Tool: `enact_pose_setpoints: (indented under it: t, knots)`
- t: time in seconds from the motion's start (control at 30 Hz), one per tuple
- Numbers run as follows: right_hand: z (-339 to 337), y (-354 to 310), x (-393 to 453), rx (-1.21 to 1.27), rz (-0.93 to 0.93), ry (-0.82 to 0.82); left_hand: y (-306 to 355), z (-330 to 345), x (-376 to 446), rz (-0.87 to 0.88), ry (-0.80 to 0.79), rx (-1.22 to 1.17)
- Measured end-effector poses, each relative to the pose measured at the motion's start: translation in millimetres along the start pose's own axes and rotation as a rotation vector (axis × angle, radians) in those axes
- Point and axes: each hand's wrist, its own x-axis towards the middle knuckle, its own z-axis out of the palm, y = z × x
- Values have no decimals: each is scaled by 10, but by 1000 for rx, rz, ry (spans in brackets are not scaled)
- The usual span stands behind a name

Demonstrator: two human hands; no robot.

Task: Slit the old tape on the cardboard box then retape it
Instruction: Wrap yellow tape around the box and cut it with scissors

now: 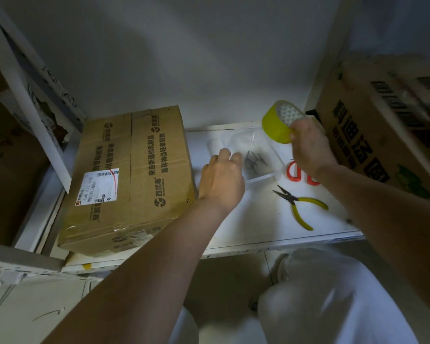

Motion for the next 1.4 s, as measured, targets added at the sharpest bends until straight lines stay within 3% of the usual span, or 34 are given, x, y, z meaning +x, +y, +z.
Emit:
enact_pose_setpoints:
  t: [0.13,0.27,0.4,0.47,0.6,0.87,1.13,1.27,1.4]
  knots:
    - [-117,-269,-166,-86,-295,-105,100,-109,14,57,65,-90]
    - [-194,-482,-390,-106,-617,-132,147,-169,-17,77,54,-21]
    - [-247,-586,-532,-143,-721,-164,137,-196,-124,37,38,18]
    - [-279,-583,-579,-98,-680,-150,135,-183,-204,3,26,-27]
    - [-337,-510,-563,-22,-425,-68,162,-124,-439,-24,-49,23]
    - [-295,-218,-605,-277,-60,-233,137,215,-789,-86,-221,100]
    - [-27,50,-620,-254,231,-312,188,416,-617,-140,-254,155]
    - [103,169,-525,-234,350,-369,251,458,-508,-46,-222,240]
    - [249,192,-497,-216,438,-317,279,483,-400,-35,-181,230]
